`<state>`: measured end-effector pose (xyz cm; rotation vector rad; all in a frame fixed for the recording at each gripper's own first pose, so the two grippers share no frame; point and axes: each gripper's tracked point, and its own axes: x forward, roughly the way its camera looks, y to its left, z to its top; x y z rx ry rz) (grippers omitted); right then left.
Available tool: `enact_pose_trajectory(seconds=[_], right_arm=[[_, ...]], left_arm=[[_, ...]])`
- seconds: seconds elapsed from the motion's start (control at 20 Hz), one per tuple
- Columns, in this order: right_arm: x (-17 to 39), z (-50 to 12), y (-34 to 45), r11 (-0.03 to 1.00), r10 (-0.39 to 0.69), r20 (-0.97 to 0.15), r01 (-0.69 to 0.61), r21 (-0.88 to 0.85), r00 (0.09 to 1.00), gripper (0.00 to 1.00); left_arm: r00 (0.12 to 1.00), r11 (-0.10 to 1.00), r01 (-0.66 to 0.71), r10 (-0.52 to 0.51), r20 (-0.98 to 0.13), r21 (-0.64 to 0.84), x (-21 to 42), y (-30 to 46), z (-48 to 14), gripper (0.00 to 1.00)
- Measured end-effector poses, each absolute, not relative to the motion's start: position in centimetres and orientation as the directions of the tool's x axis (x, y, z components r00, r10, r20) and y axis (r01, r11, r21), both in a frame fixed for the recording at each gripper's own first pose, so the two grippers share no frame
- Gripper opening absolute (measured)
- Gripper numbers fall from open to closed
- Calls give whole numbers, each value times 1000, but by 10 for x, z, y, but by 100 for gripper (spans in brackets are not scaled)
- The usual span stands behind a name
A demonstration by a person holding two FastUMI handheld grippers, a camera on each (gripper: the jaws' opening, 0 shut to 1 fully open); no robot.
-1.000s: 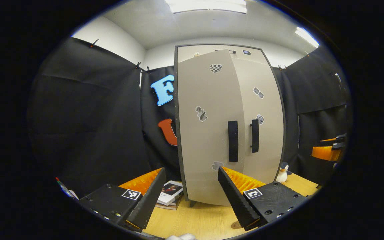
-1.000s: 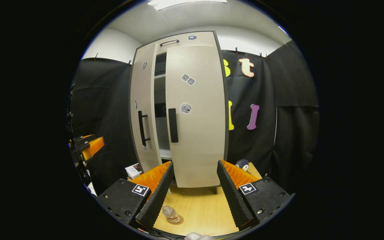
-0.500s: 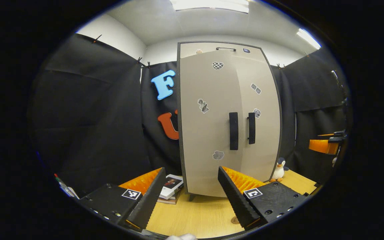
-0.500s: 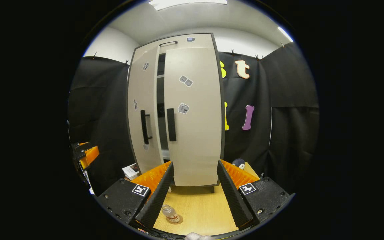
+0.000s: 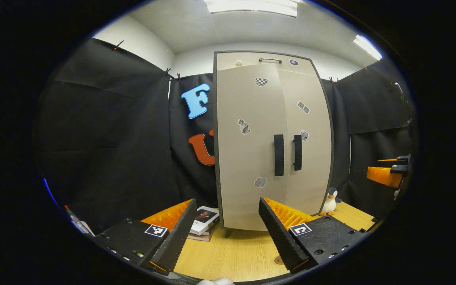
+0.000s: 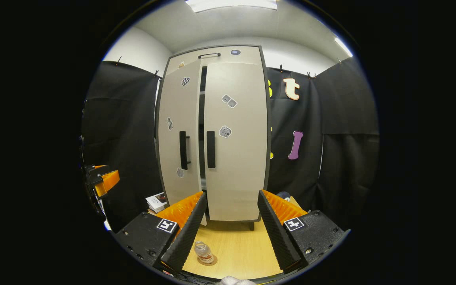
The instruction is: Grasp the bottle in the cabinet with the left hand and place it on the coaster, then close the right door with the right hand and the left door with the left hand.
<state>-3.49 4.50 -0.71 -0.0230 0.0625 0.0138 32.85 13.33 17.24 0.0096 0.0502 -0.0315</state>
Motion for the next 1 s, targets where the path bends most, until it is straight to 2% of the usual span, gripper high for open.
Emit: enact_pose_trajectory(seconds=[0.05,0.15,0.25,0.3,0.35,0.4,1.0], right_arm=[[-36,-7,45,1000,11,-60,-13,-25,998,77],[-37,-5,45,1000,11,-55,-12,-29,998,81],[-38,-2,43,1000,7,-52,-9,-28,999,77],[-39,0,44,1000,9,-50,-10,-26,999,81],[-39,1,44,1000,10,-46,-12,-27,999,77],[-39,2,44,999,8,-42,-9,-33,999,81],[-30,-3,55,998,35,-54,-39,-58,998,81]], left_arm=[[998,999,32,-32,-48,9,327,134,174,96],[999,999,35,-35,-39,10,327,135,178,96],[999,999,35,-34,-29,14,326,136,181,96],[999,999,38,-38,-27,12,327,135,182,96],[999,999,42,-42,-26,7,328,134,183,96],[999,999,45,-45,-26,3,328,132,183,96],[998,998,60,-59,-34,6,336,129,181,95]])
